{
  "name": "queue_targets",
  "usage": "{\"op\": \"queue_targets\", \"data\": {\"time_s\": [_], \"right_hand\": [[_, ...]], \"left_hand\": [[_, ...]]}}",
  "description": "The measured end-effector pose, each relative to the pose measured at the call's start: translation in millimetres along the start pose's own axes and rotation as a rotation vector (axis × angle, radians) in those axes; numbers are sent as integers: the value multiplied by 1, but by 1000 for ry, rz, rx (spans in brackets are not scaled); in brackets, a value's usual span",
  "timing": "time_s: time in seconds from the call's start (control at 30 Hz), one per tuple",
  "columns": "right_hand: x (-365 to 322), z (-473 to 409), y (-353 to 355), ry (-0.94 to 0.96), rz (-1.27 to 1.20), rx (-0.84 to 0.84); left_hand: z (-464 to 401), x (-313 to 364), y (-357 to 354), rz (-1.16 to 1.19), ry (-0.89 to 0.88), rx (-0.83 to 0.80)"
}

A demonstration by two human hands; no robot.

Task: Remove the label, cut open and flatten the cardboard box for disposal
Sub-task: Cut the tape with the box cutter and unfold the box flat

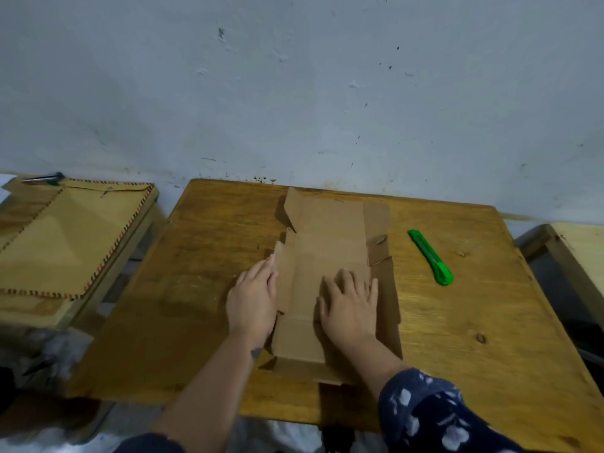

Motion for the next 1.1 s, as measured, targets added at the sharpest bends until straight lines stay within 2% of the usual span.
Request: {"op": "queue_targets", "data": {"time_s": [0.07, 0.17, 0.27, 0.33, 0.5, 0.6, 0.7, 0.83, 0.93, 1.0, 1.1], "right_hand": [[6, 8, -15, -52, 55, -66], [14, 9, -24, -63, 97, -129], [20, 11, -32, -63, 80, -184], [22, 12, -34, -56, 64, -188], [24, 13, -37, -39, 51, -166], [23, 14, -37, -30, 49, -146], [22, 14, -37, -28, 58, -137], [22, 14, -37, -21, 60, -118], [22, 14, -38, -15, 63, -124], [19, 12, -29, -11, 41, -81], [17, 2, 4, -35, -46, 104]], "left_hand": [[-1, -9, 2, -115, -16, -11], [-1, -18, -12, -299, 12, -170], [3, -30, -29, -343, 72, -345], [4, -34, -33, -330, 86, -387], [6, -42, -18, -166, 61, -306], [8, -39, 2, -39, -41, -153], [4, -45, 8, -158, -105, -105], [6, -73, -12, -369, -33, -245], [14, -84, -28, -370, 18, -353], [12, -78, -23, -357, 23, -303], [-6, -50, 3, -353, -16, -106]]}}
Point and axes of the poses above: each hand's wrist, its own z-axis away from the middle knuckle, its own y-axis out of the back of the hand, x = y × z, the point moved 10 cm from there along -z, towards the middle knuckle, and after that the axes turned 11 degrees about -z, right-handed, at the moved point
